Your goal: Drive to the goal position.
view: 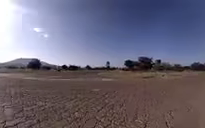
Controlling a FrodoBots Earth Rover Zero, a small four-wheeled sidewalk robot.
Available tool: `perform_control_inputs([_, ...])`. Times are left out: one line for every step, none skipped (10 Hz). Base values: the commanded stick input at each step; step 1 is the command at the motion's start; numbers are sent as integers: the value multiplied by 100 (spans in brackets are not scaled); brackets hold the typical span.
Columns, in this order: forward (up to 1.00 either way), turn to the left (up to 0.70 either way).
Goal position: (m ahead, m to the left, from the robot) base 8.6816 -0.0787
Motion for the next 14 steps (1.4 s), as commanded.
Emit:
perform_control_inputs([100,0])
perform_control_inputs([100,0])
perform_control_inputs([100,0])
perform_control_inputs([100,0])
perform_control_inputs([100,0])
perform_control_inputs([100,0])
perform_control_inputs([100,0])
perform_control_inputs([100,0])
perform_control_inputs([100,0])
perform_control_inputs([100,0])
perform_control_inputs([100,0])
perform_control_inputs([100,0])
perform_control_inputs([100,0])
perform_control_inputs([100,0])
